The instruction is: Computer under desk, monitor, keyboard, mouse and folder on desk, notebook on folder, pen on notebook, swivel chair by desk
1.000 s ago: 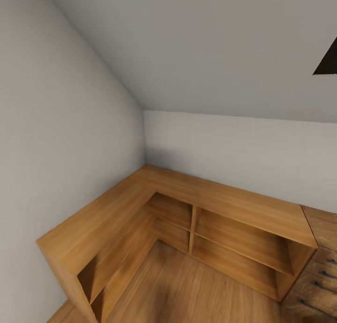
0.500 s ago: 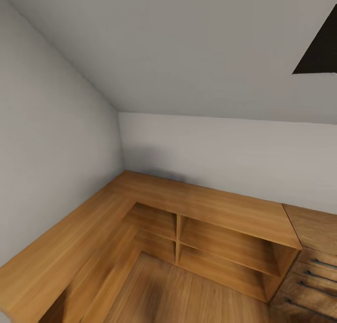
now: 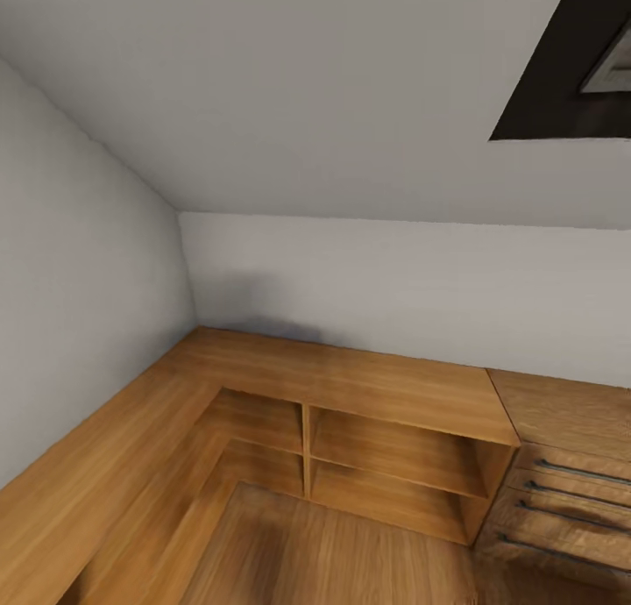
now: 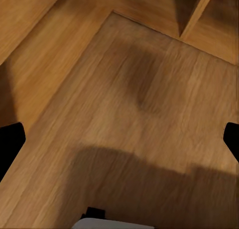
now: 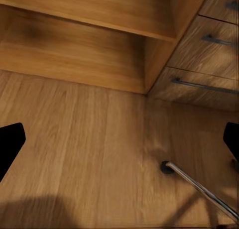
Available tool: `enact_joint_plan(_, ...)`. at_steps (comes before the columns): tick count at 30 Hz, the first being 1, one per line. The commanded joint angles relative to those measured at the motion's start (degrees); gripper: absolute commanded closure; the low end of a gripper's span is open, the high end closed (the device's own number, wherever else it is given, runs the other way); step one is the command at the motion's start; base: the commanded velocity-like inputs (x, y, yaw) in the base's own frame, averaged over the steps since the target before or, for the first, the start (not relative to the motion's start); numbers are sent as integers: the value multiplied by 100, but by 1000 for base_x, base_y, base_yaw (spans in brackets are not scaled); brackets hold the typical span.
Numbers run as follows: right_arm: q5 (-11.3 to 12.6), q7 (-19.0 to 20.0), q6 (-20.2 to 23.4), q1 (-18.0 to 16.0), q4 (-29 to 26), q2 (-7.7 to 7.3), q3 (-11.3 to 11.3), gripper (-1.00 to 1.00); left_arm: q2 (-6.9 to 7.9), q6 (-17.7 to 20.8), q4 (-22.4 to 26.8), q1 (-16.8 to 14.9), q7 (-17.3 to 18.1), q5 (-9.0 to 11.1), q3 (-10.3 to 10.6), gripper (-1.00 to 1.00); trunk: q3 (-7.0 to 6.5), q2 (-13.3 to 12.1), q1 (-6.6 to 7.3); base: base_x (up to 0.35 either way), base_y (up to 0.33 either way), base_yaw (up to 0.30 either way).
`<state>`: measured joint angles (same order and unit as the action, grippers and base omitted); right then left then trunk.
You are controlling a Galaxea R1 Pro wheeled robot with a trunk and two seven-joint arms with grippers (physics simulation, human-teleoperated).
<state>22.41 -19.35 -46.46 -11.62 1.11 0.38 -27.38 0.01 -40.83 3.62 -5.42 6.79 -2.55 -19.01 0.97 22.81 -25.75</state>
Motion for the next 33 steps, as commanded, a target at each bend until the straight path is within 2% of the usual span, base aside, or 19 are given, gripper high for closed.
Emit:
enact_joint_plan(1,18,-32,-12,-7,12,5,-48,-100,0,-13,-1,-3,33,-26,-50,-100,9,11,-3,1,0,-261)
enact_joint_plan(13,19,-17,-13,-7,12,-3,-48,-100,7,-13,-1,-3,33,-26,-50,-100,-15,11,-3,23,11,-264)
enact_joint_plan(28,19,-17,-13,-7,12,-3,-48,-100,8,-13,-1,-3,32,-21,-50,-100,-49,11,-3,262,90,-267)
enact_joint_plan(33,18,-16,-13,-7,12,-3,-48,-100,8,-13,-1,-3,33,-21,-50,-100,-61,11,-3,93,6,-268)
